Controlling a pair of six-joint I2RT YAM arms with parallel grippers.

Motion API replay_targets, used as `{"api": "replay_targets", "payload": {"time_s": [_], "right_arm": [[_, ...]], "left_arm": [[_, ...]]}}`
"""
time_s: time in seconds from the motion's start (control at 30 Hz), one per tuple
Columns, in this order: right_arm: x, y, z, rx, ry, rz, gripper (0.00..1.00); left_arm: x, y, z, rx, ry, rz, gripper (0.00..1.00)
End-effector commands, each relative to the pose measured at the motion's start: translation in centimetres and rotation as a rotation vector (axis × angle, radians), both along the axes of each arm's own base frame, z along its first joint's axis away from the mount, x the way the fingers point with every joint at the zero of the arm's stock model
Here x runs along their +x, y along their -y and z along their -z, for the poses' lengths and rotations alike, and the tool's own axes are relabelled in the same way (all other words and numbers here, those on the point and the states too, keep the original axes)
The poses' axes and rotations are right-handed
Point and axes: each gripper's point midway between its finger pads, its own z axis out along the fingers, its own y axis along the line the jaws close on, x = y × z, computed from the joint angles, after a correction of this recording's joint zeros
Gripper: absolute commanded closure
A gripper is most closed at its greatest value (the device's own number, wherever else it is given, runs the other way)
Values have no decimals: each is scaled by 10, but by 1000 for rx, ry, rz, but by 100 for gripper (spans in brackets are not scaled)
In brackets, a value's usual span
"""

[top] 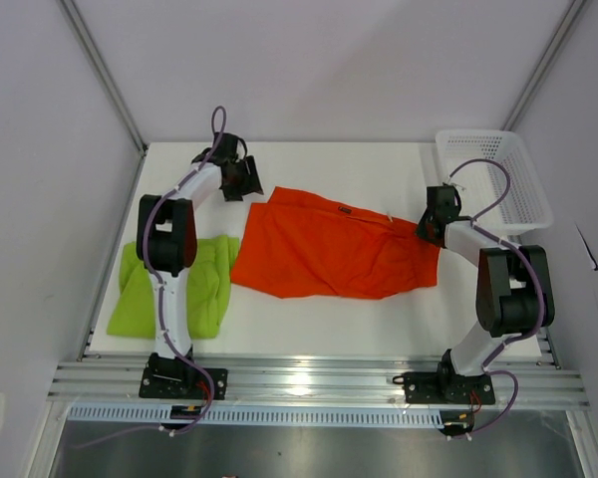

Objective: Fold and stack the shorts
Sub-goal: Fold the shorts

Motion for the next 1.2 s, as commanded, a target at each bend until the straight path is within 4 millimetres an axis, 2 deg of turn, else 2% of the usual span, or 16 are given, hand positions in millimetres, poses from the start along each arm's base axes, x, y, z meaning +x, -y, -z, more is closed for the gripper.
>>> {"api": "replay_targets", "payload": {"time_s": [0.0,0.07,0.47,0.6,0.63,0.8,0.87,0.9,1.07,1.17], "right_arm": [[10,2,-21,-16,86,24,100],[9,2,-21,-15,88,23,100],[7,4,-24,-15,111,39,100],[6,4,-24,-16,113,38,100],[6,5,-24,-17,114,42,100],[6,4,-25,-15,118,44,100],[4,6,-26,-21,121,56,100],[4,7,-27,-21,128,61,100],[-4,13,-42,-36,180,92,100],[-8,17,-57,-44,236,118,100]], "left_arm": [[4,6,2,-50,-1,10,33],[2,11,5,-73,-14,27,39],[-16,17,18,-119,-46,33,45],[-16,19,14,-136,-32,28,64],[-18,20,16,-140,-36,31,74],[-18,28,11,-169,-30,53,86],[-20,28,11,-175,-26,57,97],[-20,29,6,-179,-18,56,100],[-21,31,-17,-206,38,51,100],[-18,33,-42,-224,93,54,100]]}}
